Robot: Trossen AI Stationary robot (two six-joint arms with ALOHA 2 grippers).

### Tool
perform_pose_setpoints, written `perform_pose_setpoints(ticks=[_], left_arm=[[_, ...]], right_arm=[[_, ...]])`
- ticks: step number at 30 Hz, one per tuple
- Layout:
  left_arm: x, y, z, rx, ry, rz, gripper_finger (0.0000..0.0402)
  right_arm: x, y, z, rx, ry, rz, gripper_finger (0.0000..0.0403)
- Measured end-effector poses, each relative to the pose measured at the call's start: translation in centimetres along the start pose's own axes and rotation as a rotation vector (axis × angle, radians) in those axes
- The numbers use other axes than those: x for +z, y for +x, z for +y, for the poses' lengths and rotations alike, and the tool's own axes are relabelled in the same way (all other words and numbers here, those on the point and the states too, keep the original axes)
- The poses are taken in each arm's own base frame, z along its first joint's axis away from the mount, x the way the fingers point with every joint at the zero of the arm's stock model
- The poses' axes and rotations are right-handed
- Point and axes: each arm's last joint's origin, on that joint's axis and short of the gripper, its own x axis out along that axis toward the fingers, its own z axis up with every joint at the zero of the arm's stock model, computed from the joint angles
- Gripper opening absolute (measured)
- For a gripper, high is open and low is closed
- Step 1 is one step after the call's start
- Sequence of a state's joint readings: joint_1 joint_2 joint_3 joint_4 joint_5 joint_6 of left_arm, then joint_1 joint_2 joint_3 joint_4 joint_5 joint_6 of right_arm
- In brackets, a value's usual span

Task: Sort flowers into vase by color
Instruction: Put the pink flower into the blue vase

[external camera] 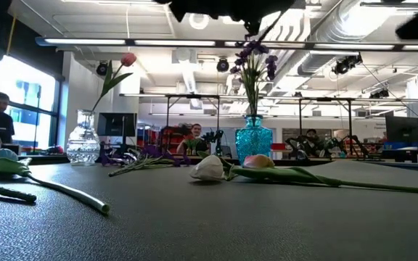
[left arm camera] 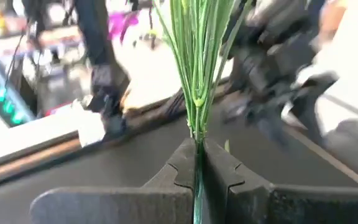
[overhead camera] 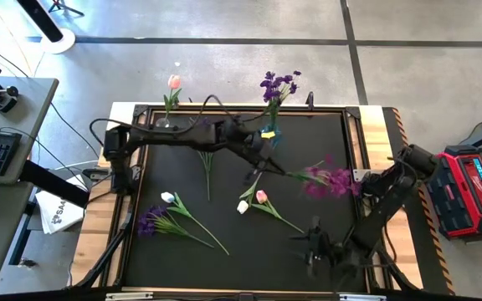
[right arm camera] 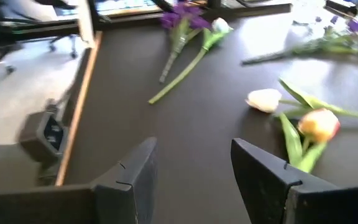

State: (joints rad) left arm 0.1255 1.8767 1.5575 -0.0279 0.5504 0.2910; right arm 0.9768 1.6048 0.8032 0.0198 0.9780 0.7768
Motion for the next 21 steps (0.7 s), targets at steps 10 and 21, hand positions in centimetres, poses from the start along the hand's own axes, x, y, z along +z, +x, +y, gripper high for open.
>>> perform_pose_setpoints(ticks=[10,21], left_arm=[[-2.8,-5.7,-5.1,0.089,-0.042,-0.298,0.0],[-7.9,-10.6,-9.9,0.375,-0.084,-0.336,0.0]], right_arm=[[-2.9,3.7,-1.4,-0.17,0.023,0.053,0.0177],[2.9,11.4,-8.0,-0.005,-0.152,0.167,0.0177]])
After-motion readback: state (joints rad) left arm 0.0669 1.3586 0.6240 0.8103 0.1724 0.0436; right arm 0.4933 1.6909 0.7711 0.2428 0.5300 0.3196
